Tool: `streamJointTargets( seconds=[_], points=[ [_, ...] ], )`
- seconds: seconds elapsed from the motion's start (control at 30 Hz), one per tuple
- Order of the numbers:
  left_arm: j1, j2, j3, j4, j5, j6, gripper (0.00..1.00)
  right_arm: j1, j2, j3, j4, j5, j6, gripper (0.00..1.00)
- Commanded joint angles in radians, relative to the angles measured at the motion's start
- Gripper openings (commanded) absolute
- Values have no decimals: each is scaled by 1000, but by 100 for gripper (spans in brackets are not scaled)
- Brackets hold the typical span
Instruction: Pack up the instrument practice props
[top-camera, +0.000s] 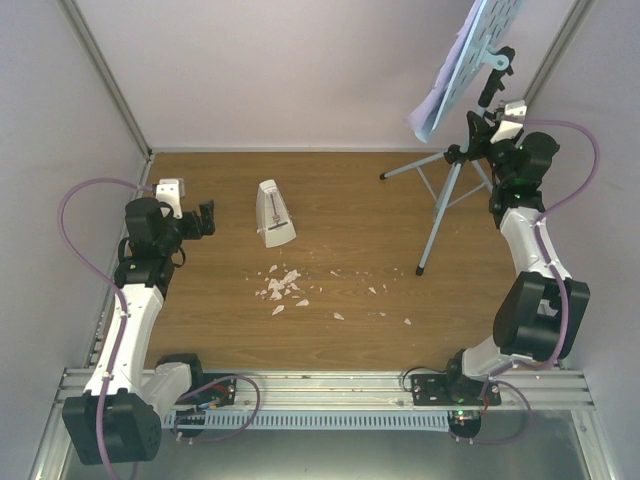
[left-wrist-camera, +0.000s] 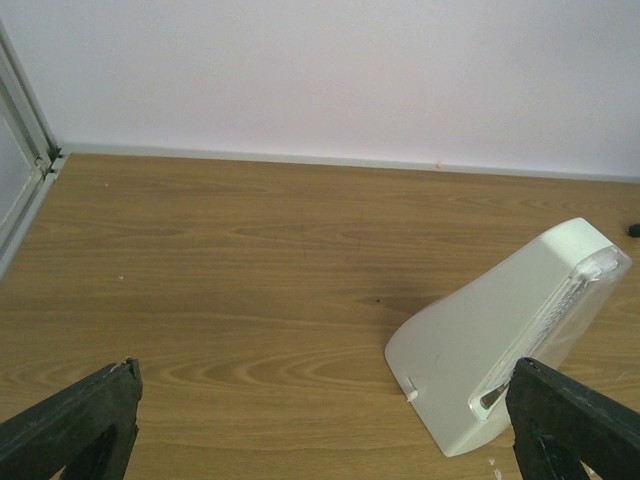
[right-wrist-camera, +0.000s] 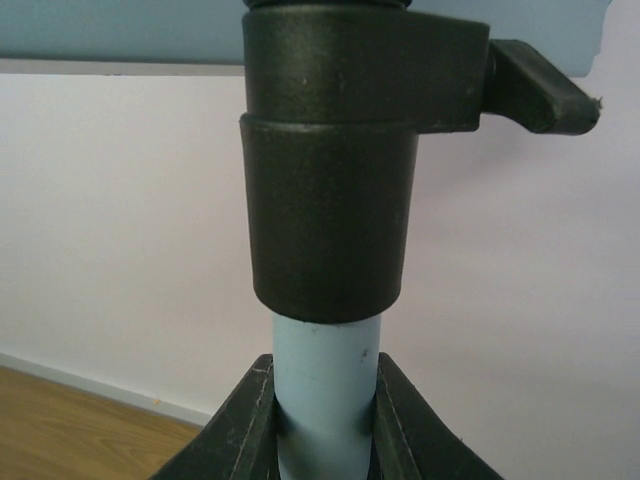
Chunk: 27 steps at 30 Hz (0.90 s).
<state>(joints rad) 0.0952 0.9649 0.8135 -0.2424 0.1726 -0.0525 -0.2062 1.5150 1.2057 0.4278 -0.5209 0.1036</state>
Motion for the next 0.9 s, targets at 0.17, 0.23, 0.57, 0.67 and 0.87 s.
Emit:
streamJointTargets(
  seconds=[0.17, 0.23, 0.57, 0.67, 0.87],
  points=[
    [-6, 3, -15, 63, 6, 13, 99, 54, -198, -88, 130, -180, 83, 0],
    [-9, 3, -18, 66, 11, 13, 99, 90, -215, -107, 107, -202, 69, 1],
    [-33, 11, -21, 68, 12, 14, 99, 279, -240, -170, 108, -385, 120, 0],
    [-42, 12, -19, 65, 12, 14, 99, 305, -227, -158, 84, -415, 104, 0],
    [-57, 5, -23, 67, 11, 17, 99, 326, -186, -116, 3, -486, 64, 1]
  ],
)
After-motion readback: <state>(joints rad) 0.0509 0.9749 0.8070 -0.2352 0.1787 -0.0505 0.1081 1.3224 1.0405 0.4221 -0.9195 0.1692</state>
